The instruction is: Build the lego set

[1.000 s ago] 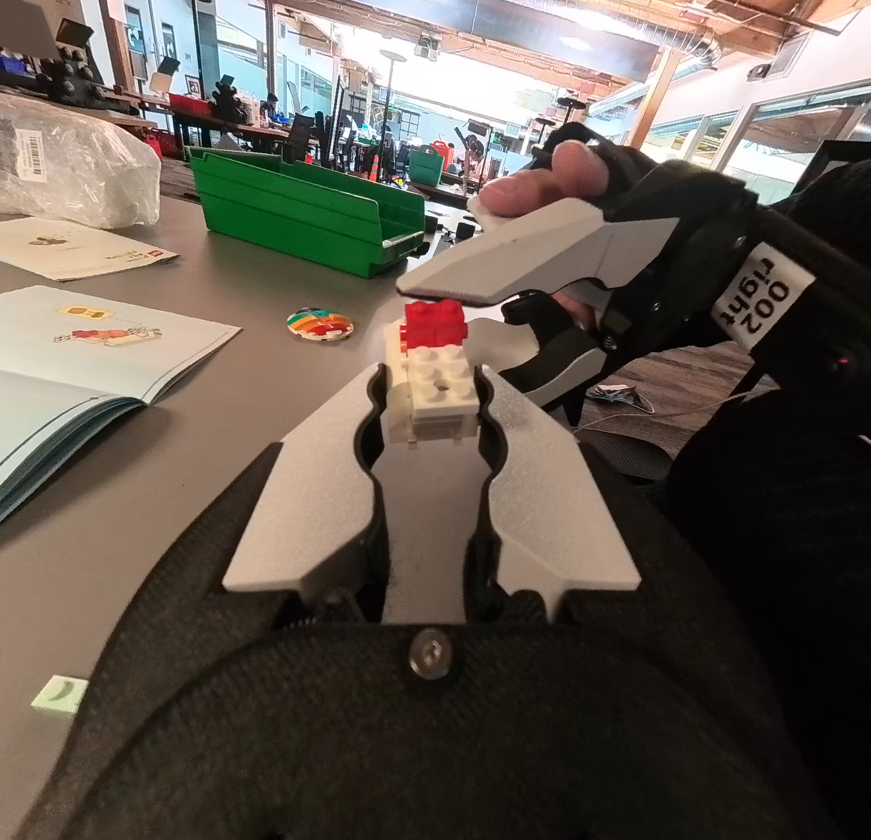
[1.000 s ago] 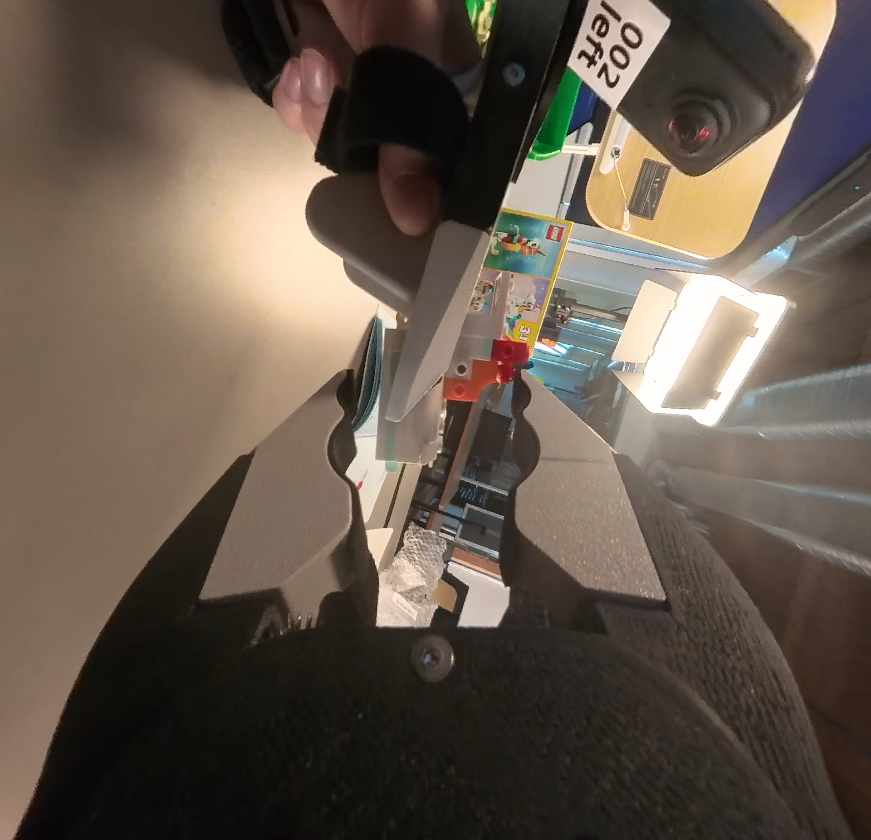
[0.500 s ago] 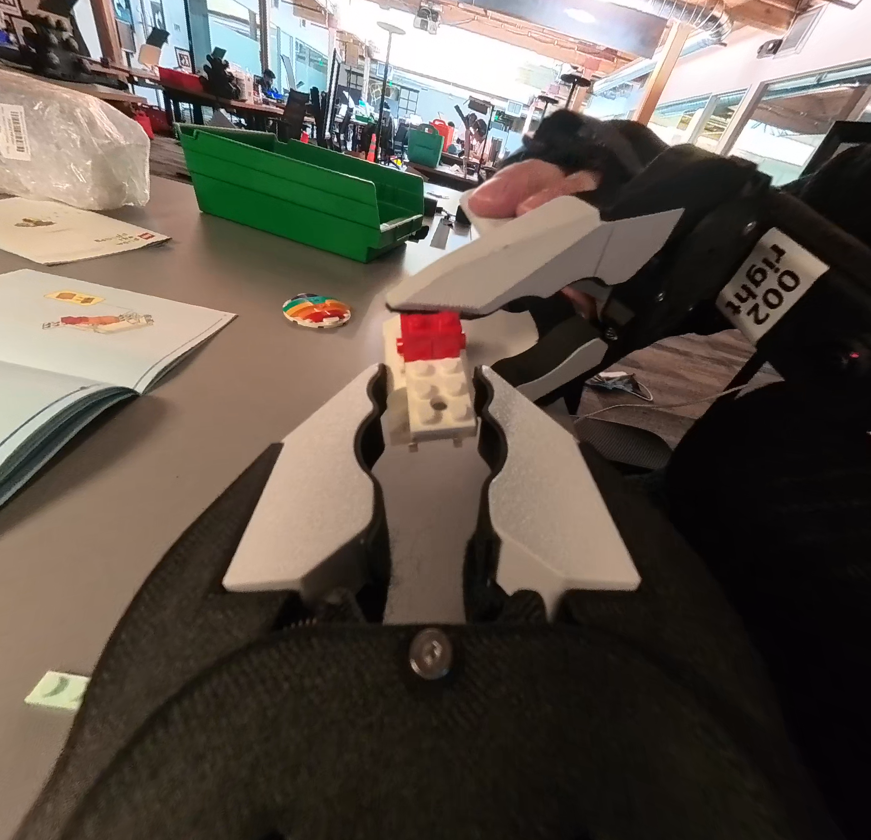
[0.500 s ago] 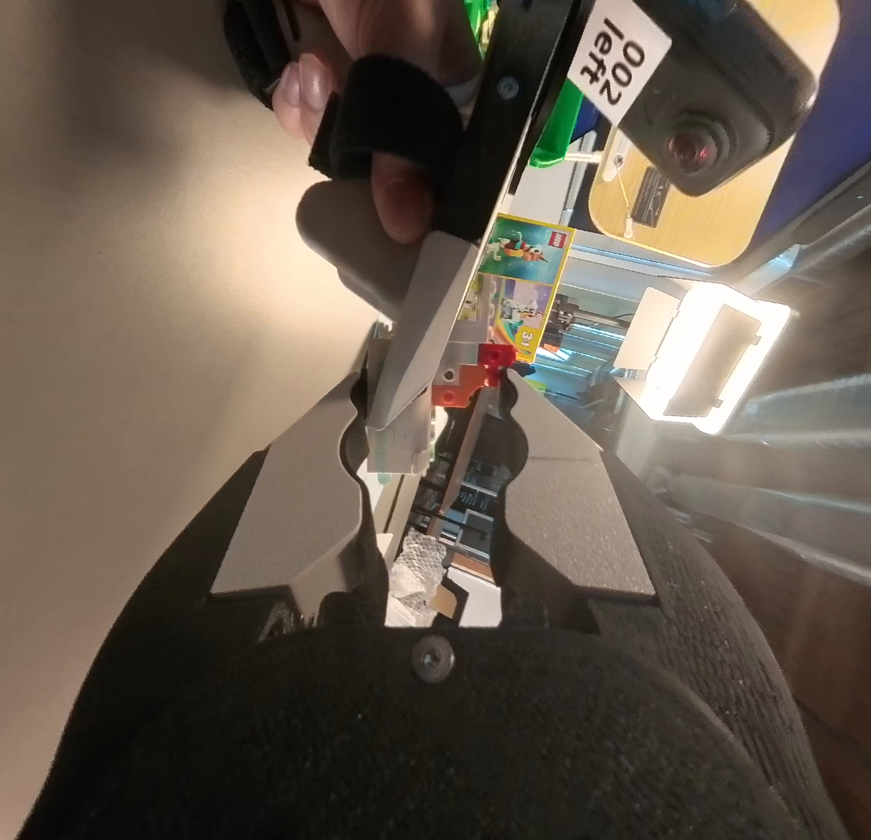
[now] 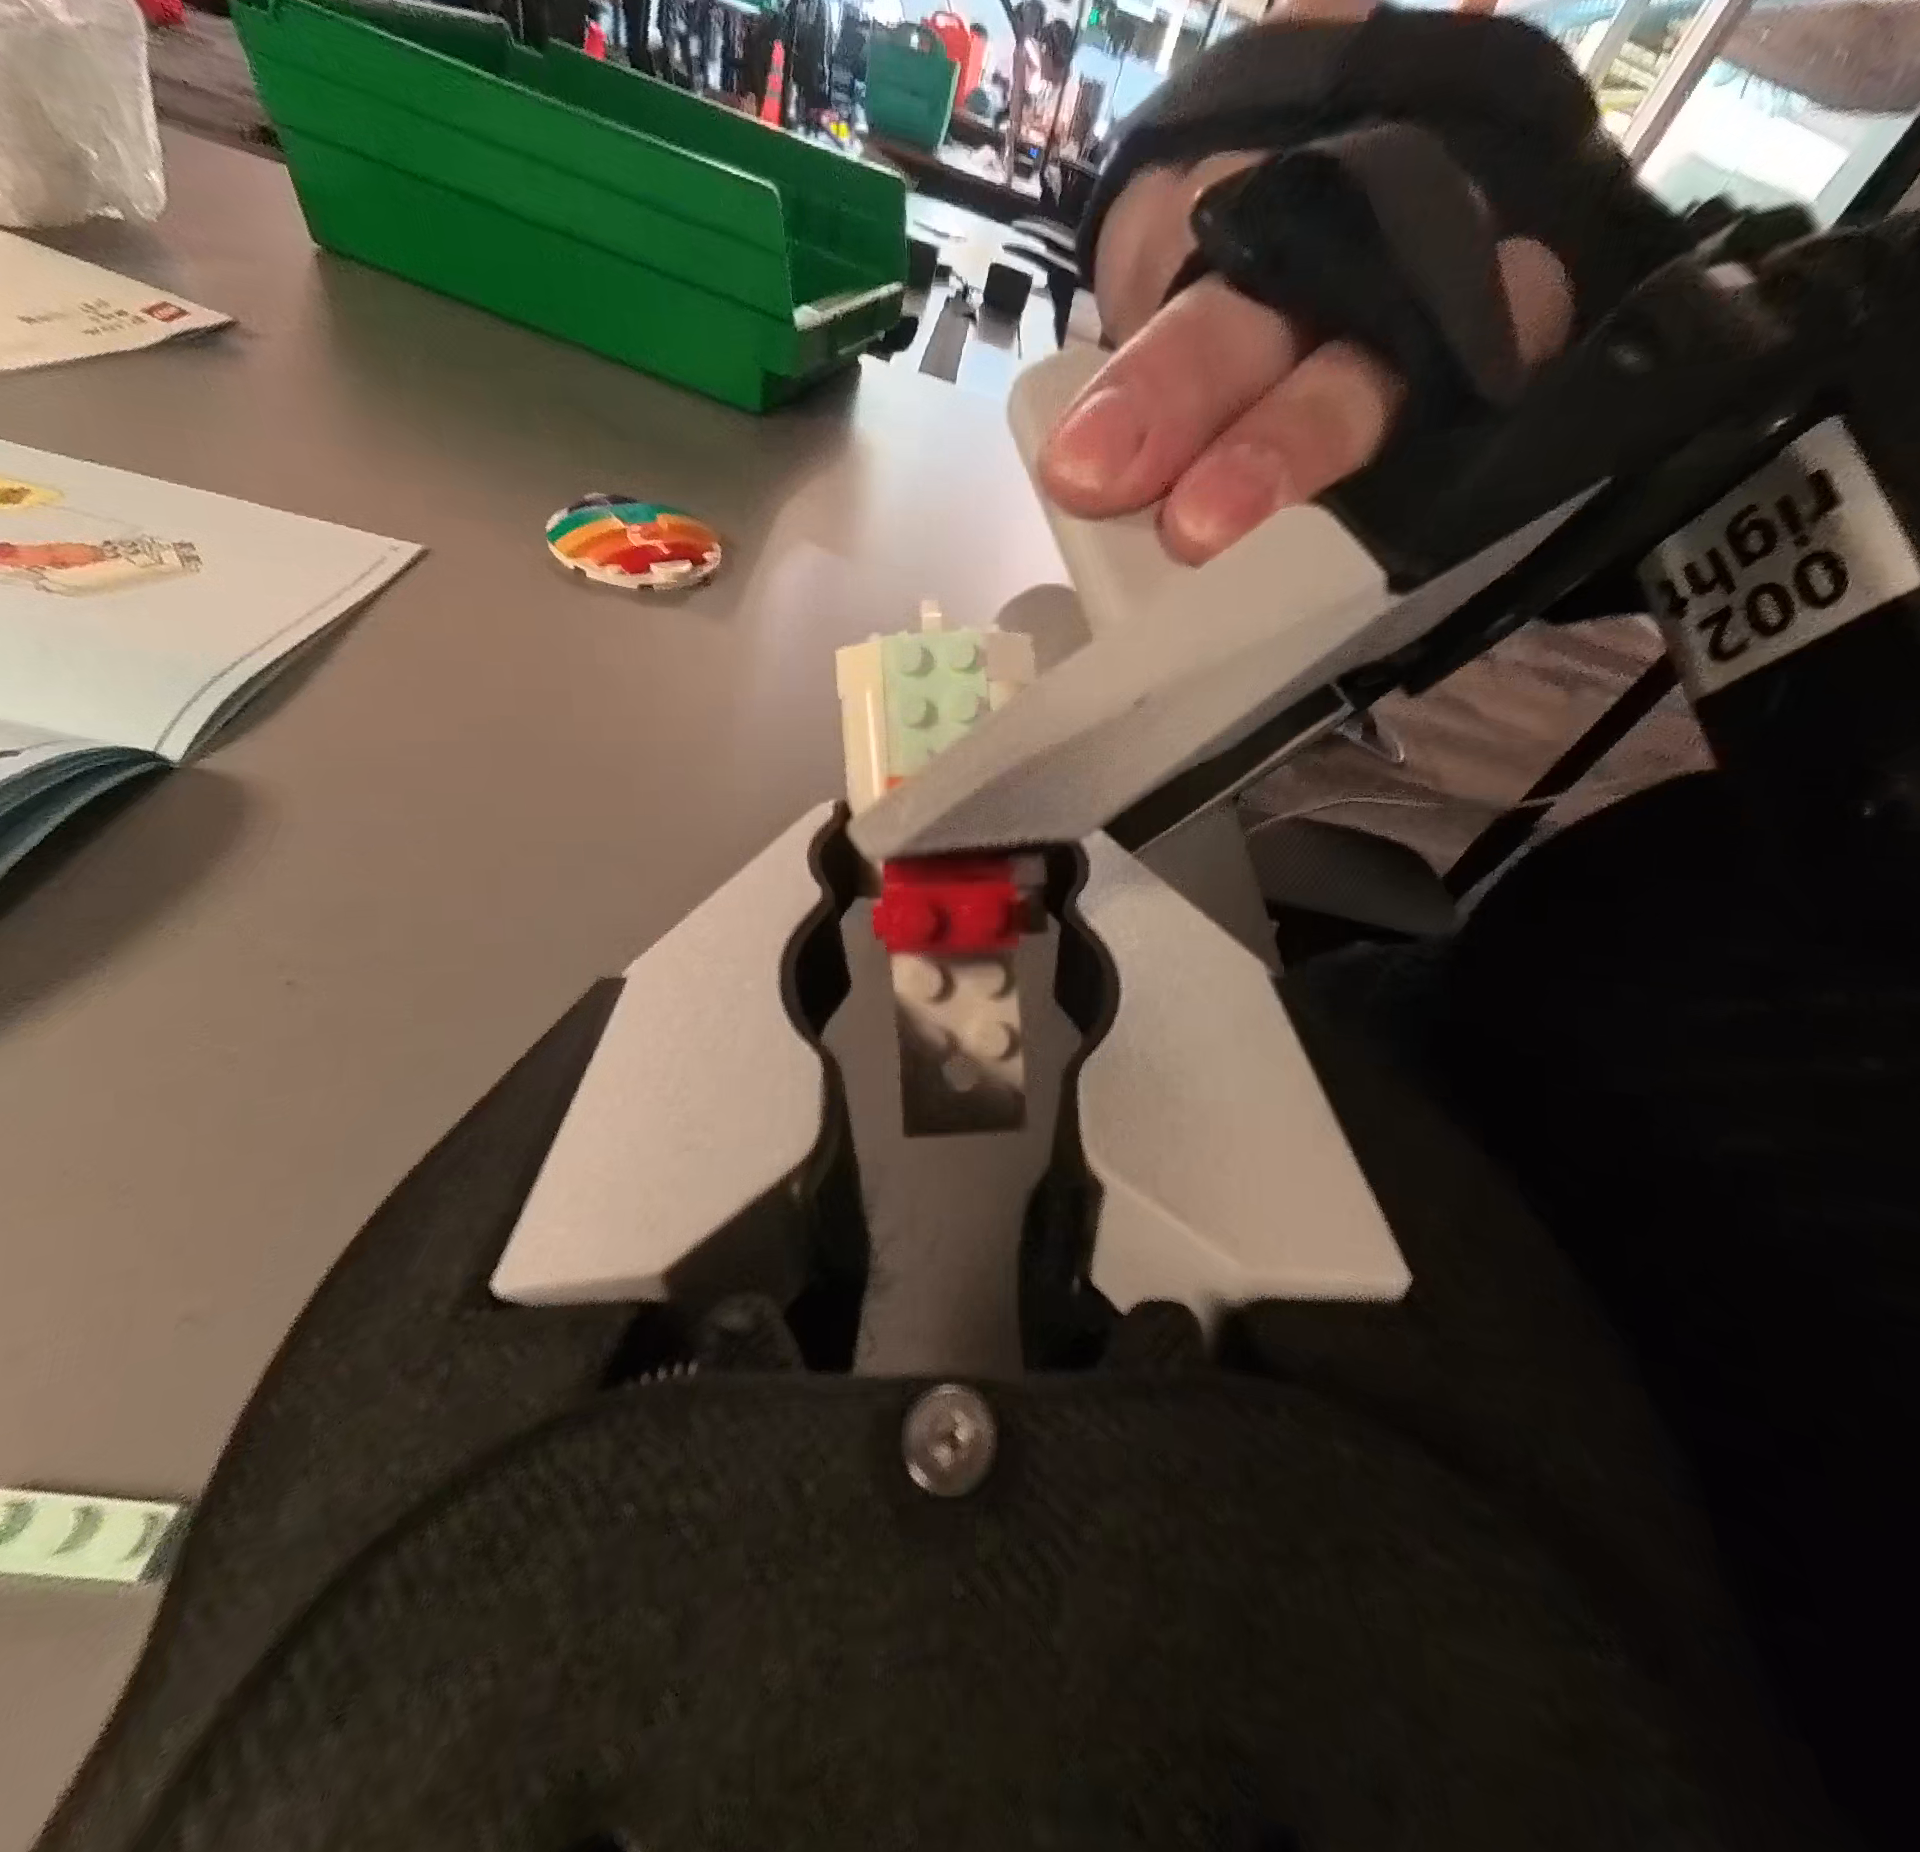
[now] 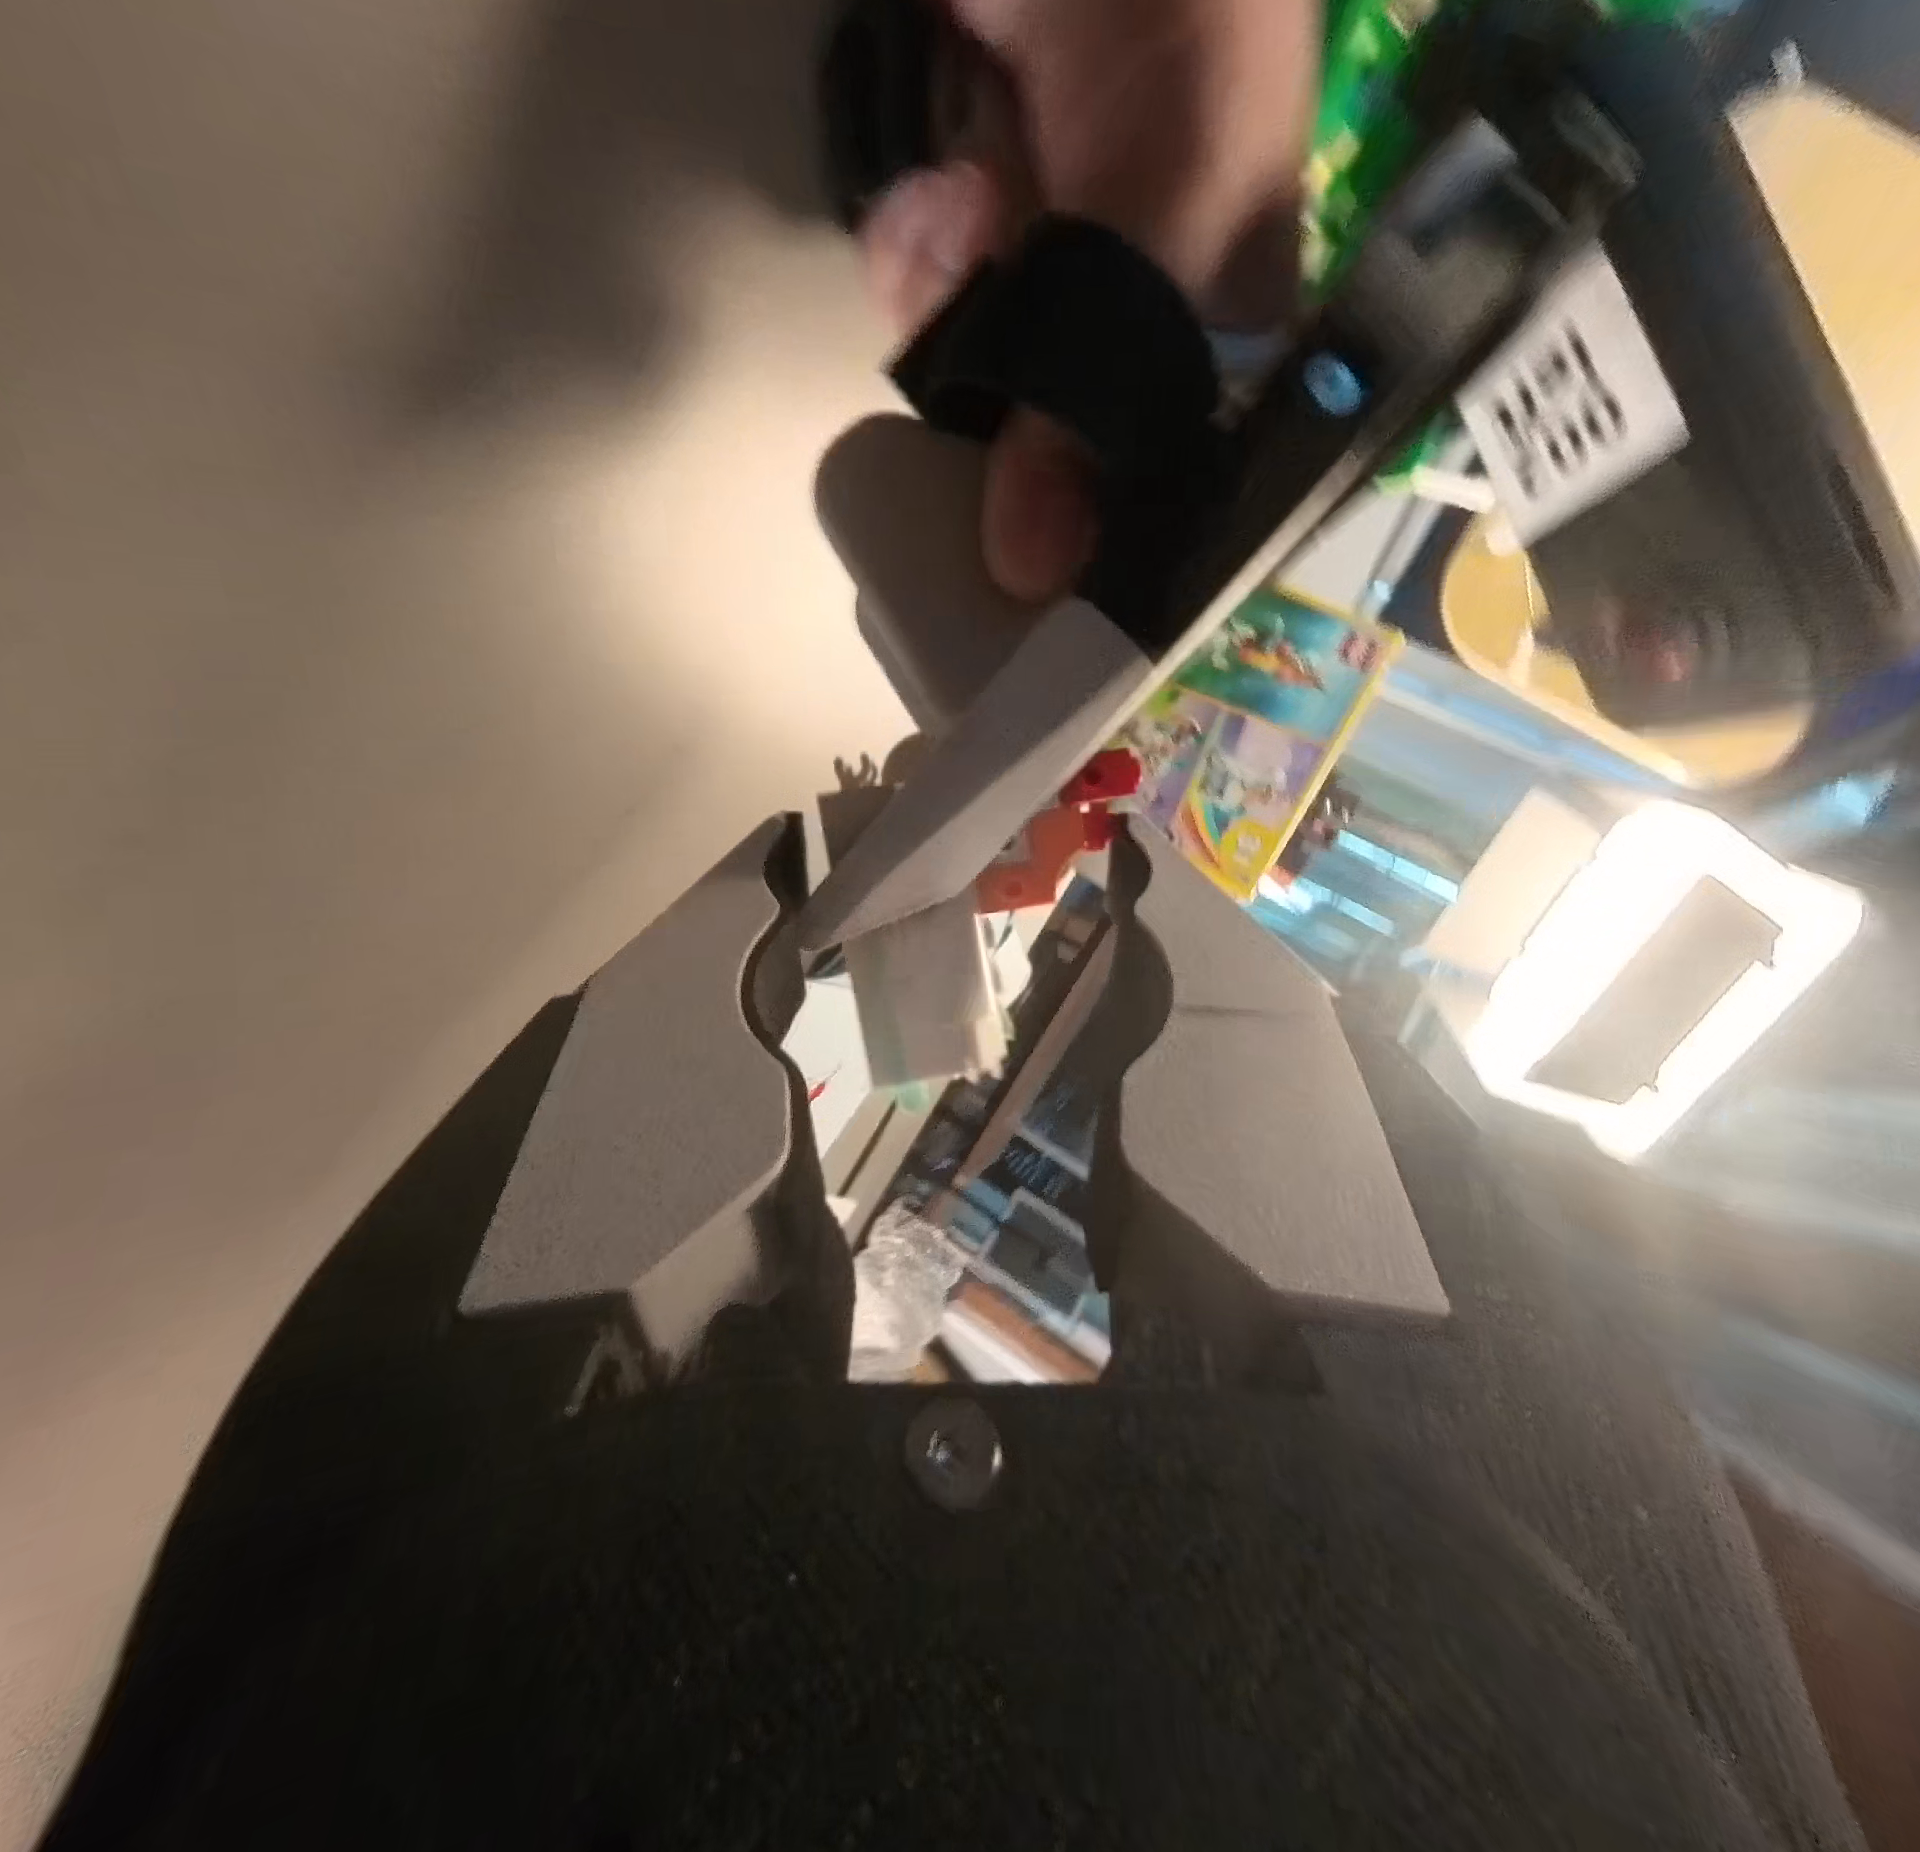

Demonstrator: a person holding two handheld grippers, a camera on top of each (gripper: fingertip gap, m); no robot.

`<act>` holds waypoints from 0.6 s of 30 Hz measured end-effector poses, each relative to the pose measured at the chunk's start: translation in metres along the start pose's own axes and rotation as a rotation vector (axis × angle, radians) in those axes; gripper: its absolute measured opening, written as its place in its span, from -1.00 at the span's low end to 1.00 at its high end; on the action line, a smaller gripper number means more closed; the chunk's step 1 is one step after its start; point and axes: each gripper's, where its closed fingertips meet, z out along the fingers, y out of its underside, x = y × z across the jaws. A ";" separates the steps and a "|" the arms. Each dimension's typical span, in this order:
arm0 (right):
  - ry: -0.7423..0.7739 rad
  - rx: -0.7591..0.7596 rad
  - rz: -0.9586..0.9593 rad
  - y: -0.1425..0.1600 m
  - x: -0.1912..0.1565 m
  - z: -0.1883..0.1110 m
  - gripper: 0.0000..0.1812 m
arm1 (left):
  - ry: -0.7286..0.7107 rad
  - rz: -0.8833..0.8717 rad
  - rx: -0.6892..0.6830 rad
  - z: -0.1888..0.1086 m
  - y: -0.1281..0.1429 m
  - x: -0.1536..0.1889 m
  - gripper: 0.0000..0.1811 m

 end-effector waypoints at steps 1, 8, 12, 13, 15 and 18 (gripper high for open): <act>-0.013 0.004 -0.021 -0.002 -0.002 0.000 -0.36 | 0.001 0.009 -0.014 0.001 0.002 0.001 -0.61; 0.017 -0.011 0.099 0.004 0.001 0.004 -0.38 | 0.015 -0.080 -0.023 0.000 0.004 -0.005 -0.62; 0.069 -0.020 0.215 0.010 -0.004 0.013 -0.42 | 0.003 -0.160 -0.092 0.001 0.014 -0.011 -0.61; 0.076 -0.016 0.249 0.009 -0.008 0.015 -0.42 | 0.004 -0.183 -0.130 0.001 0.020 -0.013 -0.61; 0.085 -0.010 0.312 0.007 -0.017 0.021 -0.42 | 0.006 -0.245 -0.223 0.004 0.033 -0.016 -0.61; 0.126 -0.012 0.348 0.006 -0.027 0.030 -0.43 | -0.030 -0.293 -0.316 0.006 0.046 -0.024 -0.61</act>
